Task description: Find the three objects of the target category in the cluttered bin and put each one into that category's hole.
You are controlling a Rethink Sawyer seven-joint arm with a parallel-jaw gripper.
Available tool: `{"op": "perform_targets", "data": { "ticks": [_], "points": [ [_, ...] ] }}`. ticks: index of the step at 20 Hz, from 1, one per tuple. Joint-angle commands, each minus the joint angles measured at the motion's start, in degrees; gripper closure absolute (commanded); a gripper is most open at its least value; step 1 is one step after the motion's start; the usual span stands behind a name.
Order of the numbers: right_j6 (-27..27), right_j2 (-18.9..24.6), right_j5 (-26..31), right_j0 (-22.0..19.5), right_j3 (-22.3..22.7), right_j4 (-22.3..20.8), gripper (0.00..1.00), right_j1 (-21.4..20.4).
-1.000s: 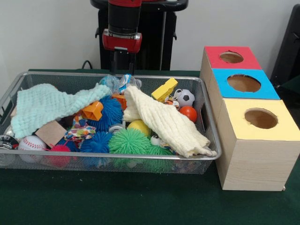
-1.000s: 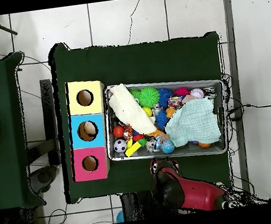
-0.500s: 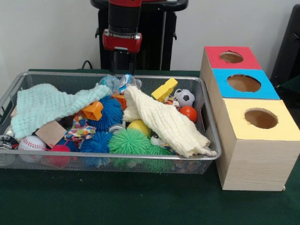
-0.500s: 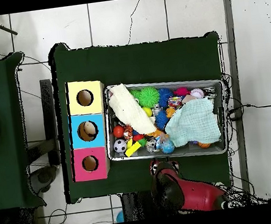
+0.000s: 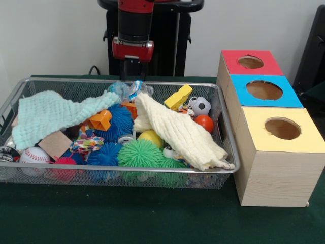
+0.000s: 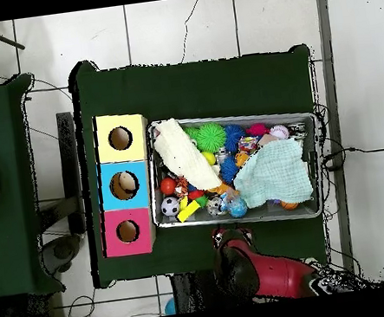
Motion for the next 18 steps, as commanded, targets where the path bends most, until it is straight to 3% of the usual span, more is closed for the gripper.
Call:
{"op": "perform_targets", "data": {
  "ticks": [1, 5, 8, 18],
  "points": [
    [10.4, 2.4, -0.9, 1.1, -8.3, 3.5, 0.00, 2.7],
    [9.7, 4.1, 9.7, 0.4, -1.4, 4.1, 0.00, -11.9],
    [8.2, 4.6, 18.2, 1.0, 1.1, 5.6, 0.00, -20.8],
    [6.5, 5.7, 28.1, 0.8, 1.5, 7.0, 0.00, -29.3]
  ]
}}
